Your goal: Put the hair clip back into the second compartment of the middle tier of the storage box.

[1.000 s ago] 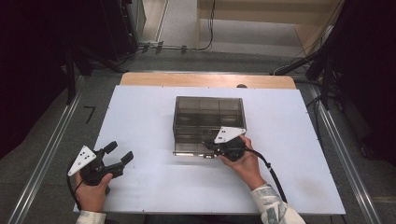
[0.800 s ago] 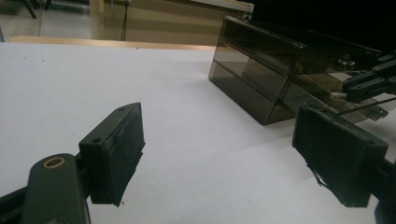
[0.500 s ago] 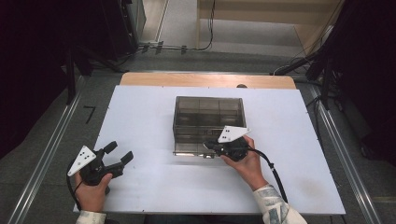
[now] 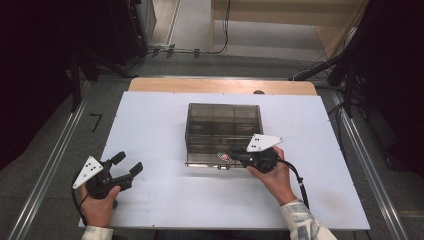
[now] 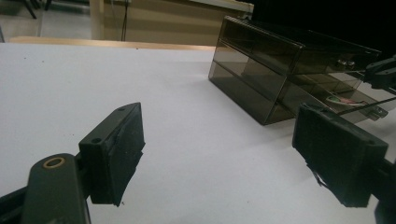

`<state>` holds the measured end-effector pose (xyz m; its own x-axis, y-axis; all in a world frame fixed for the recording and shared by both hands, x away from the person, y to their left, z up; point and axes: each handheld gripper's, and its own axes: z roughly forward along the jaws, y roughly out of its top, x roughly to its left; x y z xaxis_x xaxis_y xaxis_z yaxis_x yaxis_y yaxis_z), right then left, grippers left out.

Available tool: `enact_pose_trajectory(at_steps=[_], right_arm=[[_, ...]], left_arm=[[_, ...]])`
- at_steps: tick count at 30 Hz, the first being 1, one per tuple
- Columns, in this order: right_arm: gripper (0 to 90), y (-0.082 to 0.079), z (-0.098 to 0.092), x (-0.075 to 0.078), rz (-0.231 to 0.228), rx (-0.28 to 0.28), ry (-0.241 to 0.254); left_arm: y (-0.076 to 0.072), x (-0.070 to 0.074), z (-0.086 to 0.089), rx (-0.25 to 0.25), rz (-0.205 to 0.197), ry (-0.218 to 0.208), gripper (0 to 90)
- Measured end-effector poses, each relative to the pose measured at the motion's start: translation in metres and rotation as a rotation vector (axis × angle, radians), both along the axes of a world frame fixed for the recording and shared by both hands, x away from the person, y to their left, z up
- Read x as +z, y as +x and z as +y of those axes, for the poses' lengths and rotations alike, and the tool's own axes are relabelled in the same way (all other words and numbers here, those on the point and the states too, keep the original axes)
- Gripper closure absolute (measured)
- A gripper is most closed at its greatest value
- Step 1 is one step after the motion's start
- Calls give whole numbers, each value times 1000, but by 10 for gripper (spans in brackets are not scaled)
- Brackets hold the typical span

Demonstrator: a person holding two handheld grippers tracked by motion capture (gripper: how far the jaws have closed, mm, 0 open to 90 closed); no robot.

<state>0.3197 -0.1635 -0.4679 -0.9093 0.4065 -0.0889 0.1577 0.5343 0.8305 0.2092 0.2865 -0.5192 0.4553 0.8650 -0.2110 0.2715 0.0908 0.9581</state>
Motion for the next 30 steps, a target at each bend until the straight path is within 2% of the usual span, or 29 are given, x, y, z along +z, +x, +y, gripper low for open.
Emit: enact_pose_trajectory(at_steps=[3, 5, 8, 25, 30], right_arm=[[735, -2, -7, 2, 1, 2, 18], [731, -4, -13, 3, 14, 8, 47], [716, -7, -22, 4, 14, 0, 58], [678, -17, -75, -3, 5, -83, 98], [662, -22, -88, -4, -16, -107, 109]], left_arm=[[0, 0, 0, 0, 0, 1, 170], [0, 0, 0, 0, 0, 0, 170], [0, 0, 0, -1, 1, 2, 170], [0, -1, 0, 1, 5, 1, 170], [0, 0, -1, 1, 4, 0, 170]])
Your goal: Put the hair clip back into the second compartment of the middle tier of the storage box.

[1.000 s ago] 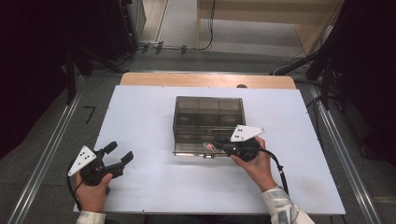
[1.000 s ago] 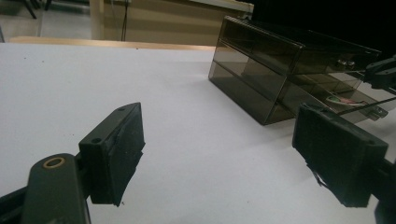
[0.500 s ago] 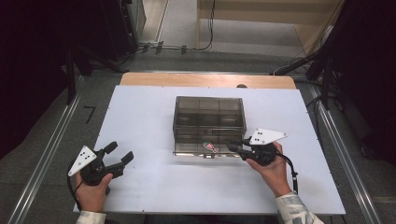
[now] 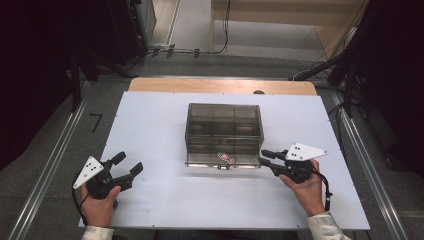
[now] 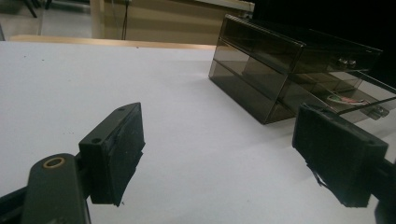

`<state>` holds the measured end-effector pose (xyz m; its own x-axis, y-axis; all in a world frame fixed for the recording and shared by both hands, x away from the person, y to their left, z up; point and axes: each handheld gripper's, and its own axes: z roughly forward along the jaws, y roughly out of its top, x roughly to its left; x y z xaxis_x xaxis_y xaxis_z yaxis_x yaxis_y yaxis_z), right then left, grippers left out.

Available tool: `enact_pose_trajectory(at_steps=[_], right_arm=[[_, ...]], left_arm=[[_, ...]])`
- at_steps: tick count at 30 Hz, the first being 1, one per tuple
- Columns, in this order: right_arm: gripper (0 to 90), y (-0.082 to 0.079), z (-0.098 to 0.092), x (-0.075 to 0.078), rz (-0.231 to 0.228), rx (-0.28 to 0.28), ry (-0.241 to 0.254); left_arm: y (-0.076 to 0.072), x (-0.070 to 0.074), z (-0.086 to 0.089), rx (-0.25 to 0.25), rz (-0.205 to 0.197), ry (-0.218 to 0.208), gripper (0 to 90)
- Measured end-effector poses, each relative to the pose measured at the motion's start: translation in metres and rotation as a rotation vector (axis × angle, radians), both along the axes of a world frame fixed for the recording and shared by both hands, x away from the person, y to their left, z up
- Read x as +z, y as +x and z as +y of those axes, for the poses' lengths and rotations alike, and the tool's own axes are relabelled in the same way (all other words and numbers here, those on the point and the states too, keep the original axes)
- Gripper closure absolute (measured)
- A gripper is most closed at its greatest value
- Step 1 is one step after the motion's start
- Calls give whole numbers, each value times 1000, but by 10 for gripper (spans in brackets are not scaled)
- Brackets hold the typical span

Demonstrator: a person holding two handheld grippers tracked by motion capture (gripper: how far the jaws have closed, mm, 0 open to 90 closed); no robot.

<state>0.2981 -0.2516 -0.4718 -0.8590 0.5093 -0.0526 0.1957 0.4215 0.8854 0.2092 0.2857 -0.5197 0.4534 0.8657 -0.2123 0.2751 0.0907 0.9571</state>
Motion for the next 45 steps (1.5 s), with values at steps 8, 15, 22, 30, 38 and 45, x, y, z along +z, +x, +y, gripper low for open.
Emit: enact_pose_trajectory(at_steps=[8, 15, 22, 30, 38, 45], right_arm=[[649, -2, -21, -5, 11, -46, 22], [633, -4, -33, -10, 13, -80, 23], [620, -4, -44, -13, 18, -111, 30], [607, -7, -64, -21, 40, -143, 31], [570, -12, -80, -25, 40, -182, 40], [514, -16, -89, -27, 37, -204, 36]], left_arm=[[0, 0, 0, -1, 0, 1, 170], [0, 0, 0, -4, -1, 1, 170], [0, 0, 0, -4, -1, -1, 169], [0, 0, -1, -5, -1, 3, 170], [0, 0, -1, -5, -1, 3, 170], [0, 0, -1, -5, -2, 3, 170]])
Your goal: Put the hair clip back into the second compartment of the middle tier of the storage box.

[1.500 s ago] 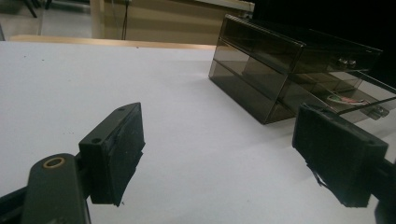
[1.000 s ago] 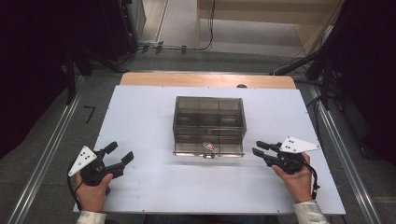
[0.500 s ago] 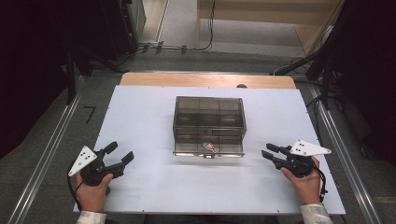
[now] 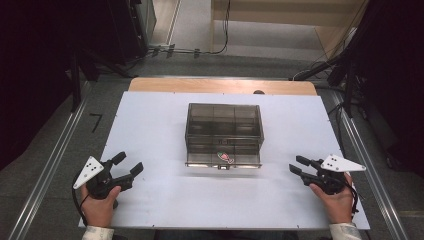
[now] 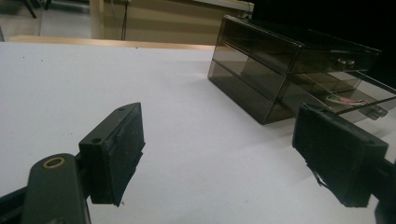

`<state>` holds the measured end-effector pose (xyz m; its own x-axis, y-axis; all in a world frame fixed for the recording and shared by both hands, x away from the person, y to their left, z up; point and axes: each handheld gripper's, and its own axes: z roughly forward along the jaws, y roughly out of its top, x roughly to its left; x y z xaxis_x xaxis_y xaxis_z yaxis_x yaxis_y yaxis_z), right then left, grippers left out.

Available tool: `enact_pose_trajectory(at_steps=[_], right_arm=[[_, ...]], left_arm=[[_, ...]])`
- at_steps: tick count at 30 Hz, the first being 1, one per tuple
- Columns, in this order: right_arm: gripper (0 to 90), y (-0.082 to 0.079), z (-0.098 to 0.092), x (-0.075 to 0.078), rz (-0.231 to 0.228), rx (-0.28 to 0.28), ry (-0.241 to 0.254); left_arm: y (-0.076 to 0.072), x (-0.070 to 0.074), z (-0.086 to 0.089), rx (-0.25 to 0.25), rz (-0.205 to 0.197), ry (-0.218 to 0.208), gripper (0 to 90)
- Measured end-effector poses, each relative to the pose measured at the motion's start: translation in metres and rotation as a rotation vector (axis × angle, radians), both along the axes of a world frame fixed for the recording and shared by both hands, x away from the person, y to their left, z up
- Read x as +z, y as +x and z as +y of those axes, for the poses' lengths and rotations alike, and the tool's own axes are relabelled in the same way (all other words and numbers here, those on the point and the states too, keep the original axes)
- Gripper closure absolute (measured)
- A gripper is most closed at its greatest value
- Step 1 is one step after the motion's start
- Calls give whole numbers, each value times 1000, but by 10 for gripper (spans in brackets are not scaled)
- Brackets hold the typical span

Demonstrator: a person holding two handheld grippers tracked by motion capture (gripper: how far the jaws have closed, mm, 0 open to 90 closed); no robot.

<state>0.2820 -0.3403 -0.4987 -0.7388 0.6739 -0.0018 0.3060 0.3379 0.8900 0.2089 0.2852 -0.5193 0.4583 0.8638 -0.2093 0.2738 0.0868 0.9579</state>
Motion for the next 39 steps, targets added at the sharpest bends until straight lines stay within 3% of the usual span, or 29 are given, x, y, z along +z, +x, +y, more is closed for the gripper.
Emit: enact_pose_trajectory(at_steps=[29, 39], right_arm=[[309, -14, -42, -9, -25, -124, -19], [276, -17, -53, -14, -23, -136, 3]], left_arm=[[0, -1, -1, 6, 5, -1, 169], [0, -1, 0, 7, 7, -1, 169]])
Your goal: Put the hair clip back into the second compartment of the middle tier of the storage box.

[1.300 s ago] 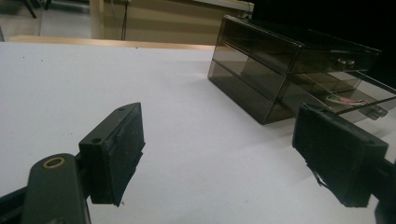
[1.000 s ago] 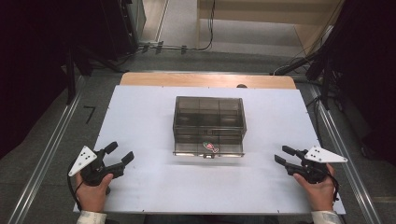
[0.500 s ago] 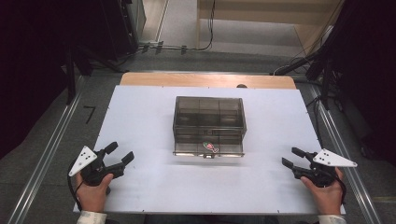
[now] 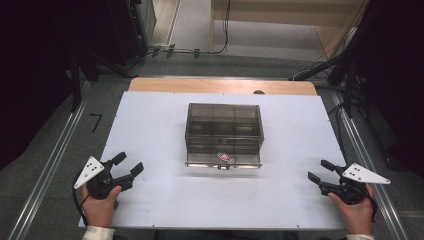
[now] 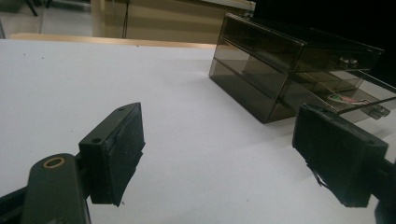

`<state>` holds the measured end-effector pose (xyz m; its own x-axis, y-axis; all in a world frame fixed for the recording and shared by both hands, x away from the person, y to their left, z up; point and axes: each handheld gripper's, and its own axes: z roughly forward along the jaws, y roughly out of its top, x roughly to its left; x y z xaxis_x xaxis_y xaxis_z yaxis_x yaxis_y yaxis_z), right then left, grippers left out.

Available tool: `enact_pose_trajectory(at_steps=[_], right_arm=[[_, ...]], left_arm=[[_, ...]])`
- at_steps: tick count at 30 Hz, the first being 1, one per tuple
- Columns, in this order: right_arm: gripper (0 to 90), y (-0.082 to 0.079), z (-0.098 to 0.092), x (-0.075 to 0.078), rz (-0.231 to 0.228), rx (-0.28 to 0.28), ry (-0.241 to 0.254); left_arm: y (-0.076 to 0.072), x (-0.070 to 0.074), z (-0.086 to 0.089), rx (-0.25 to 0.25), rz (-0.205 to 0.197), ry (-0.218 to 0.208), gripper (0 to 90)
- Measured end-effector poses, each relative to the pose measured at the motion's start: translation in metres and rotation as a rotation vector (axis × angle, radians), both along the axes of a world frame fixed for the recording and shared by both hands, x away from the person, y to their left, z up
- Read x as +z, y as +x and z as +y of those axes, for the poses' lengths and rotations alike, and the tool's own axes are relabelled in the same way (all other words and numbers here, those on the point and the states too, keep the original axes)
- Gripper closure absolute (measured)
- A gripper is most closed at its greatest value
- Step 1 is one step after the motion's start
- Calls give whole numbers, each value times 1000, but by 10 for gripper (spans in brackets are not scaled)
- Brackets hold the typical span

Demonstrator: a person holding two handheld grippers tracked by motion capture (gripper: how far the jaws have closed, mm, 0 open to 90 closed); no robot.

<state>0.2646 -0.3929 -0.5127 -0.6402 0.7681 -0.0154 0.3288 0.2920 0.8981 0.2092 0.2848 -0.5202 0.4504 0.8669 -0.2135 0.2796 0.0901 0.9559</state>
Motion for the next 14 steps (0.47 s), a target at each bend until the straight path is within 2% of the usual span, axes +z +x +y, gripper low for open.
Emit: enact_pose_trajectory(at_steps=[14], right_arm=[[263, -1, 1, -1, -8, -8, 0]], left_arm=[[0, 0, 0, 0, -2, -2, 169]])
